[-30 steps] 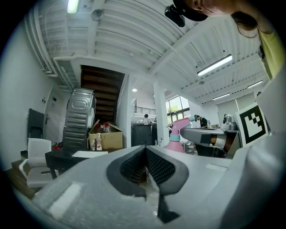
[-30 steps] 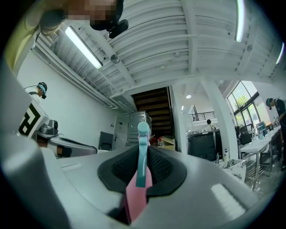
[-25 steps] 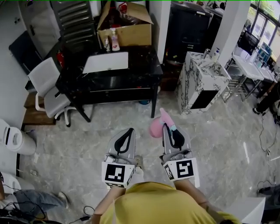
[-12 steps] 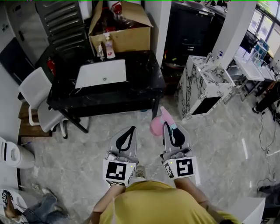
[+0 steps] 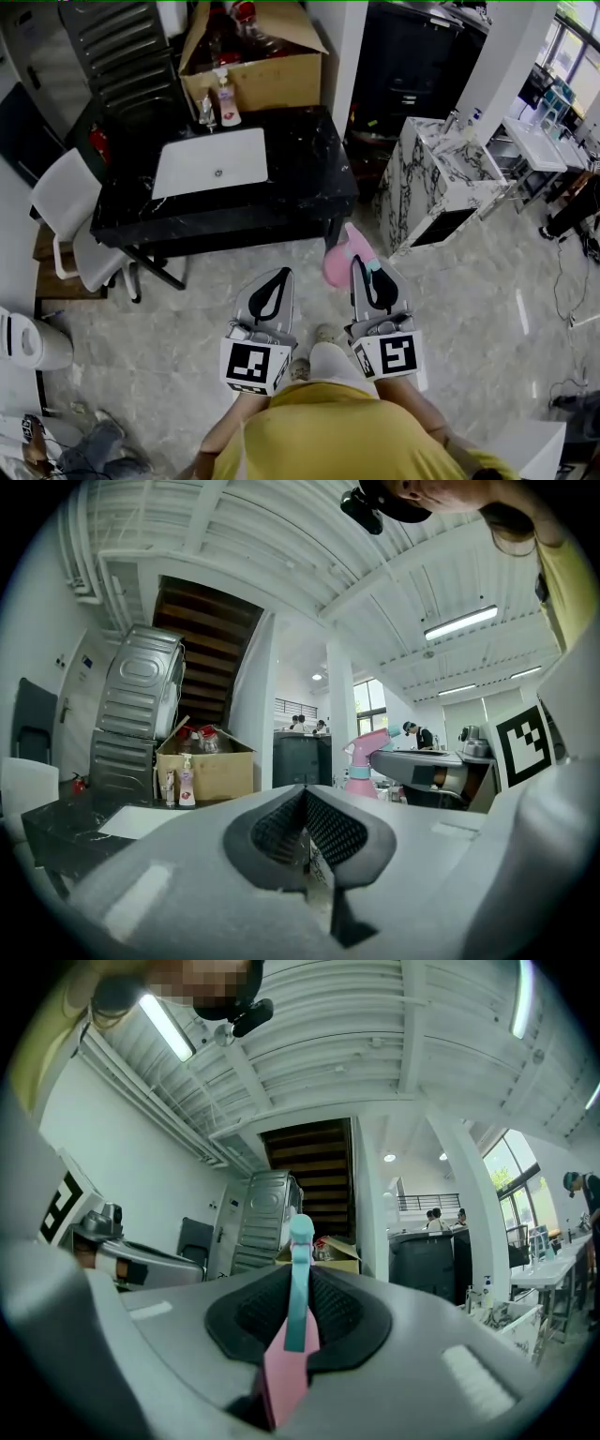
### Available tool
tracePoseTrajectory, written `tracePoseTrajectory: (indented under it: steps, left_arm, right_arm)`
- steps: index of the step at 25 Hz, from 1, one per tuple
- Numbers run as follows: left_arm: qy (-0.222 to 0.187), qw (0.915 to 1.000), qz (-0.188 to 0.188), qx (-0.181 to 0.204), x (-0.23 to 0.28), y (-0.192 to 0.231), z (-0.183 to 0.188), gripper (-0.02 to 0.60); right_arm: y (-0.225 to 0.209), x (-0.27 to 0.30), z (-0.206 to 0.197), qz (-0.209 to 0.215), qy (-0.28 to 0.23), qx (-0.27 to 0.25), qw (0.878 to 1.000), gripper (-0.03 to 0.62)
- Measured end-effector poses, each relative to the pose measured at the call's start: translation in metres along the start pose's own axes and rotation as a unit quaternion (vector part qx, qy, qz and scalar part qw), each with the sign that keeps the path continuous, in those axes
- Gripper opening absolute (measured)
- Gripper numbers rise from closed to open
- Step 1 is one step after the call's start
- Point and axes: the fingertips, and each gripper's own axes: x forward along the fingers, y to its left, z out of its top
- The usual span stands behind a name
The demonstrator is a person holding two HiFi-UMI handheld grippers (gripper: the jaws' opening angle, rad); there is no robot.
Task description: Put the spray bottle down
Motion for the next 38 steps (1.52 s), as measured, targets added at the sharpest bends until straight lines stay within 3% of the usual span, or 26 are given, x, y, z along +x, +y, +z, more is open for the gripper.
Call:
tracePoseTrajectory:
  steps: [10,15,29,38]
  left_arm:
    - [-0.014,0.9999,0.004,-0.003,0.064,0.041,0.0,-0.003]
    - [-0.012,0.9998,0.012,-0.007,0.125,0.077,-0.01,-0.003]
    - [0.003,0.998,0.063,0.0,0.323,0.183,0.004,-0.003]
    - [-0.003,0.9964,0.084,0.005,0.385,0.22,-0.001,-0.003]
  right_arm:
    - [-0.024,0.072,-0.016,0.009,-0.017,-0.009,1.0,0.048]
    - [-0.049,0.138,-0.035,0.019,-0.019,-0.008,1.0,0.048]
    - [-0.144,0.352,-0.074,0.067,-0.016,0.01,0.998,0.048]
    - [-0.172,0.426,-0.103,0.085,-0.017,0.014,0.996,0.048]
